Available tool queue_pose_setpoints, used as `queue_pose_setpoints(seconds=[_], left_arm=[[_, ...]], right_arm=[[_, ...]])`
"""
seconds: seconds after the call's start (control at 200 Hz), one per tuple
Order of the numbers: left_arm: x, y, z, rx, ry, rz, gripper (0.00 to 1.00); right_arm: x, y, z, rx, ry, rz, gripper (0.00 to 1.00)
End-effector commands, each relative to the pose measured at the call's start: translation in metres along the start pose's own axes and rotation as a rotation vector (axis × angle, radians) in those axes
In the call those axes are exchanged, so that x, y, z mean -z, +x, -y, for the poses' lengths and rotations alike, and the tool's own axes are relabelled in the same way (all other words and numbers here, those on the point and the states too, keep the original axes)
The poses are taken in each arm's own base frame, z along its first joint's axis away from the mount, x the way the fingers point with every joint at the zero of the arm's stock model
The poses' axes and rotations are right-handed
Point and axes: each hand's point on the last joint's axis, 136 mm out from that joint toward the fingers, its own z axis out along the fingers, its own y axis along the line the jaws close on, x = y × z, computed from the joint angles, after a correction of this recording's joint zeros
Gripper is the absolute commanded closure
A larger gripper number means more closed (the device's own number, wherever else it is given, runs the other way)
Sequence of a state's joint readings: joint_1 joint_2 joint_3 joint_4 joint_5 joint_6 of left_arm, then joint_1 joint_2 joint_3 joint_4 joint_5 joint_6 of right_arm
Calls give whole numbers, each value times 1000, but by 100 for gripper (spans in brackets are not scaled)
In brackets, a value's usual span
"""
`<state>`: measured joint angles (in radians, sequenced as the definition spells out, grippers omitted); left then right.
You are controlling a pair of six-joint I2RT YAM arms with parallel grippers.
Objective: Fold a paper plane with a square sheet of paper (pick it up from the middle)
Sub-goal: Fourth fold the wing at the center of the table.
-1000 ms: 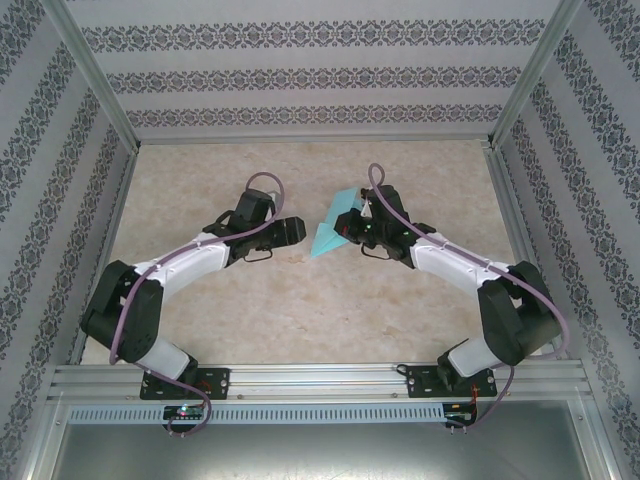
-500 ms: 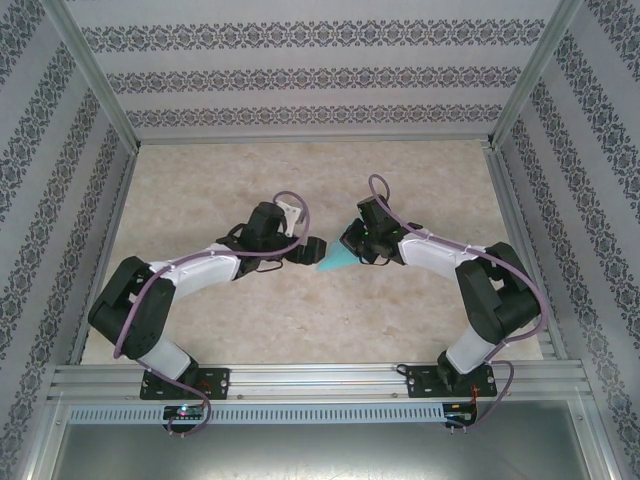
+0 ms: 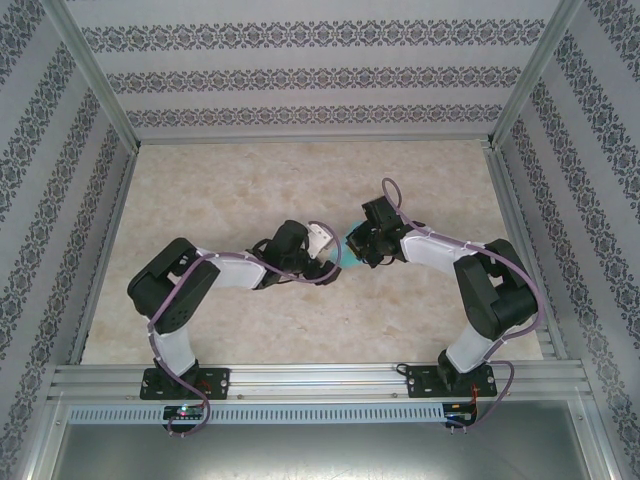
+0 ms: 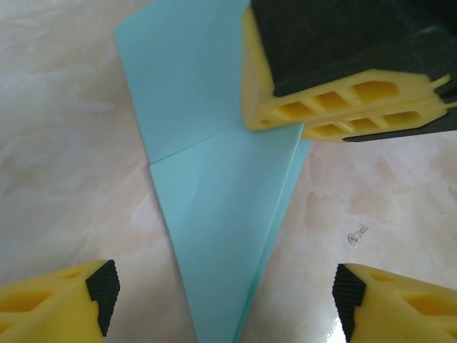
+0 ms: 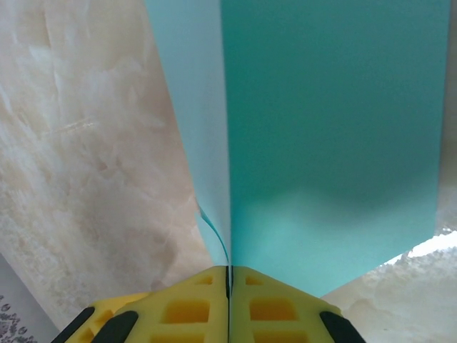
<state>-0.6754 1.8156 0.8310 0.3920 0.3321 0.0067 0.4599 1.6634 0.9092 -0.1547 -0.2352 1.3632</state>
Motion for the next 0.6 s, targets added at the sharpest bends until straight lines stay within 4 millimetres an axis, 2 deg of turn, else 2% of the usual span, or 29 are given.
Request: queue_pose_setpoints(seconds=[0.0,0.235,0.38,0.595], left_arm=[[-6,-15,10,-134,19,71,23],[-8,-17,23,-220,49,111,37],[-13,-11,28,-240,83,103,46],[-18,-6,26,-246,85,90,61]], right_arm=[[-1,2,4,-49,23,-28,91],[1,6,4,-53,43,-55,88],[-2,10,1,-67,29,-81,87],[-1,10,2,-57,43,-82,86]])
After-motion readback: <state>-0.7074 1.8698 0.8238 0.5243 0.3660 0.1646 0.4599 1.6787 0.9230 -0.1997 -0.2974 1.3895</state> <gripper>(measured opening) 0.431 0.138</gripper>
